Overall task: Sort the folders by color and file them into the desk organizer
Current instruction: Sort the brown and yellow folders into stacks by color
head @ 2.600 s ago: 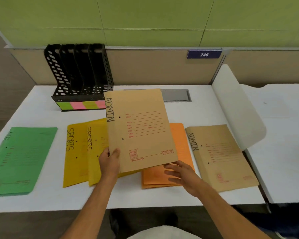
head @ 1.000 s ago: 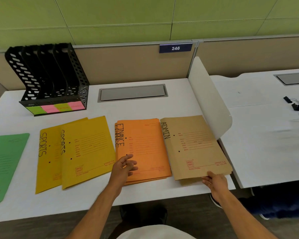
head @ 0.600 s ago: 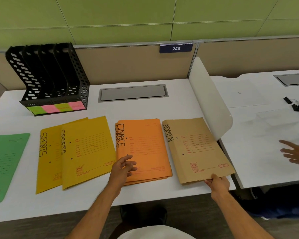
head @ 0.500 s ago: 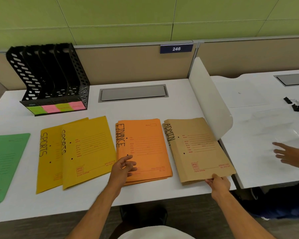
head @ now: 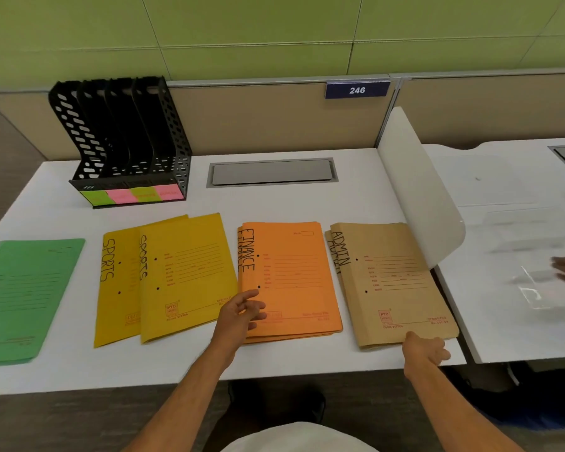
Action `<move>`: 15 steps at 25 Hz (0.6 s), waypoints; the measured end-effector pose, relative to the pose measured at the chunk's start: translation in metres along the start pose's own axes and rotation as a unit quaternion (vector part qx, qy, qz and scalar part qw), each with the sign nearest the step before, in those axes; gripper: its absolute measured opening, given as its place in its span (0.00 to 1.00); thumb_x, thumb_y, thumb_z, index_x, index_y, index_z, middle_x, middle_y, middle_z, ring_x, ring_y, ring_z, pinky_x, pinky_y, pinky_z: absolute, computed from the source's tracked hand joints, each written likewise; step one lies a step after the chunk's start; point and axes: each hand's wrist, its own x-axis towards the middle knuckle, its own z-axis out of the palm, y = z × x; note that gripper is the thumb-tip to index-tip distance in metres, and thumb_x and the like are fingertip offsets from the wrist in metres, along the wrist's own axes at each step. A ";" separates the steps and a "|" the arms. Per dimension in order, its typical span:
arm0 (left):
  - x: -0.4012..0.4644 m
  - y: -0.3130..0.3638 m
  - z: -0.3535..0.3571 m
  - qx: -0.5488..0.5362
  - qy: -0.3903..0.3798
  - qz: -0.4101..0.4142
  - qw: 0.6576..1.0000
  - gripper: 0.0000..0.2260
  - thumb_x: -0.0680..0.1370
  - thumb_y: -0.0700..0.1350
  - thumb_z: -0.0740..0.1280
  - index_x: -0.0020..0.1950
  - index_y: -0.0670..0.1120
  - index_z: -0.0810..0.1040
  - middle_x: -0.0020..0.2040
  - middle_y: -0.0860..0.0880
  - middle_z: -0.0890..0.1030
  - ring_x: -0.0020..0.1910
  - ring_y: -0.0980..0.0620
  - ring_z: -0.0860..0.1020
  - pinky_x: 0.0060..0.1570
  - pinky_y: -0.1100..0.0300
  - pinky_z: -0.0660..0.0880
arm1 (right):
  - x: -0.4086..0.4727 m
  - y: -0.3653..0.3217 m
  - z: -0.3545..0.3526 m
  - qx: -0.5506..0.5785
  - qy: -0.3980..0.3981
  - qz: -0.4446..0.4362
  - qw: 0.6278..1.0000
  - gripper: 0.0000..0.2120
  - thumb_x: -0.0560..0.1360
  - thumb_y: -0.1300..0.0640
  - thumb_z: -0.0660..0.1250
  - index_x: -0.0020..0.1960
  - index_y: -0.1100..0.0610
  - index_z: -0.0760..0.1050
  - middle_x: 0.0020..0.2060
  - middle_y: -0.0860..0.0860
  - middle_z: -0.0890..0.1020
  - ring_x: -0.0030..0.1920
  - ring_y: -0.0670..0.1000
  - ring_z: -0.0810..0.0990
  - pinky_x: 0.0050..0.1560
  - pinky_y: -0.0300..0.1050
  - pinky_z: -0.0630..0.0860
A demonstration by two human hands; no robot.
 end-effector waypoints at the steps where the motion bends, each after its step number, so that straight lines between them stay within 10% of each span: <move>1: -0.001 0.001 -0.005 0.001 0.002 0.002 1.000 0.11 0.81 0.41 0.67 0.61 0.53 0.79 0.51 0.49 0.86 0.47 0.51 0.86 0.52 0.51 0.79 | -0.008 -0.004 0.002 -0.018 0.012 -0.022 1.000 0.26 0.74 0.64 0.67 0.70 0.62 0.64 0.65 0.64 0.67 0.60 0.66 0.72 0.58 0.60 0.75; 8: 0.009 0.004 -0.068 0.005 0.004 0.009 1.000 0.12 0.80 0.41 0.69 0.61 0.53 0.80 0.51 0.50 0.86 0.48 0.49 0.86 0.50 0.52 0.79 | -0.082 -0.021 0.059 -0.034 -0.075 -0.241 0.967 0.23 0.77 0.61 0.63 0.71 0.58 0.68 0.62 0.56 0.75 0.64 0.59 0.72 0.68 0.60 0.70; 15: 0.031 -0.004 -0.203 0.024 0.028 -0.002 0.999 0.12 0.81 0.39 0.67 0.59 0.54 0.80 0.50 0.50 0.86 0.48 0.51 0.86 0.50 0.53 0.78 | -0.219 -0.016 0.162 -0.047 -0.302 -0.300 0.904 0.11 0.79 0.61 0.64 0.60 0.55 0.78 0.47 0.55 0.83 0.47 0.56 0.83 0.48 0.55 0.82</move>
